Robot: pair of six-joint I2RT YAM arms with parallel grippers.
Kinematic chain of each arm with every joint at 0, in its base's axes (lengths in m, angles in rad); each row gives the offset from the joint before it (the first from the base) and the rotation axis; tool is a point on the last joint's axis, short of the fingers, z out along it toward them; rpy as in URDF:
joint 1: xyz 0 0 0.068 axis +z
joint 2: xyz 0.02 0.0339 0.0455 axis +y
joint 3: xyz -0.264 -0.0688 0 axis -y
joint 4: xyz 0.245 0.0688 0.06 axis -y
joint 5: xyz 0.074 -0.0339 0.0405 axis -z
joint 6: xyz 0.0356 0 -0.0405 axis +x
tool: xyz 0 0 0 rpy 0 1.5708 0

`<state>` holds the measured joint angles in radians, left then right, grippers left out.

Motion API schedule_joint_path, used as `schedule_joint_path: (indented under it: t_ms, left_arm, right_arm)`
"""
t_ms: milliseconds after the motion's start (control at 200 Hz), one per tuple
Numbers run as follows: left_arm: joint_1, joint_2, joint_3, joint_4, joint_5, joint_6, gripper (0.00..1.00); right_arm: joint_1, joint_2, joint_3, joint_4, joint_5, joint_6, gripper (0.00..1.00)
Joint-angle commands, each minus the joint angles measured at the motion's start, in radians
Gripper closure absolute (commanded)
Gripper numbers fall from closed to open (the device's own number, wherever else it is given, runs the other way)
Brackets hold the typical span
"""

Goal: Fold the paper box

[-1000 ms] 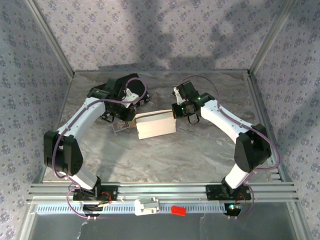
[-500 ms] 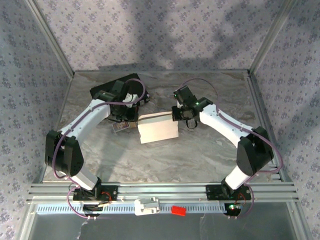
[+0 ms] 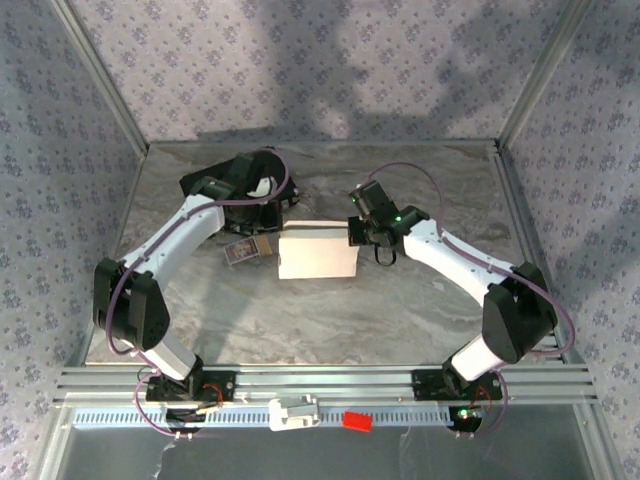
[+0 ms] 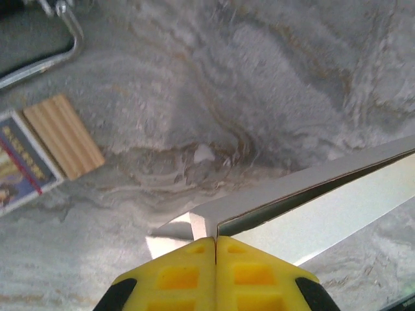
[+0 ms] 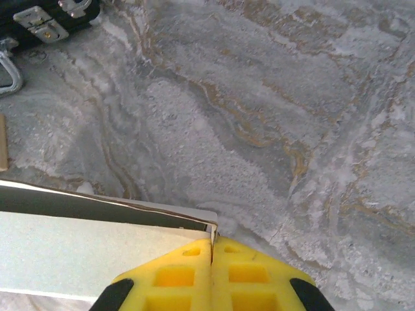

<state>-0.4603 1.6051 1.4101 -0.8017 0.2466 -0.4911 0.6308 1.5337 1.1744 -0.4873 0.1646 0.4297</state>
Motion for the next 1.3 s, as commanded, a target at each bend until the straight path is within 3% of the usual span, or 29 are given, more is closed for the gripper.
schedule_joint_path:
  t_ms: [0,220,600,855,1114,1224,1294]
  left_arm:
    - [-0.012,0.027,0.06,0.109,0.042,0.01,1.0]
    - [0.01,0.067,0.038,0.245,0.069,0.054,1.0]
    - [0.009,-0.054,-0.139,0.321,0.107,0.038,1.0]
    - [0.009,-0.074,-0.126,0.215,0.11,0.042,1.0]
    - [0.009,-0.115,-0.185,0.252,0.147,0.027,1.0]
    - [0.011,-0.135,-0.144,0.206,0.109,0.053,0.73]
    - [0.015,-0.165,-0.118,0.187,0.094,0.085,0.68]
  right_arm:
    - [0.013,-0.023,-0.029,0.135,0.019,-0.015,1.0]
    - [0.005,-0.041,-0.103,0.336,0.071,-0.065,1.0]
    - [0.086,-0.119,-0.179,0.299,0.129,-0.029,1.0]
    - [0.107,-0.126,-0.207,0.28,0.16,-0.011,1.0]
    - [0.129,-0.133,-0.213,0.245,0.161,0.008,1.0]
    - [0.126,-0.145,-0.225,0.246,0.165,0.005,1.0]
    - [0.12,-0.161,-0.225,0.243,0.158,-0.006,1.0]
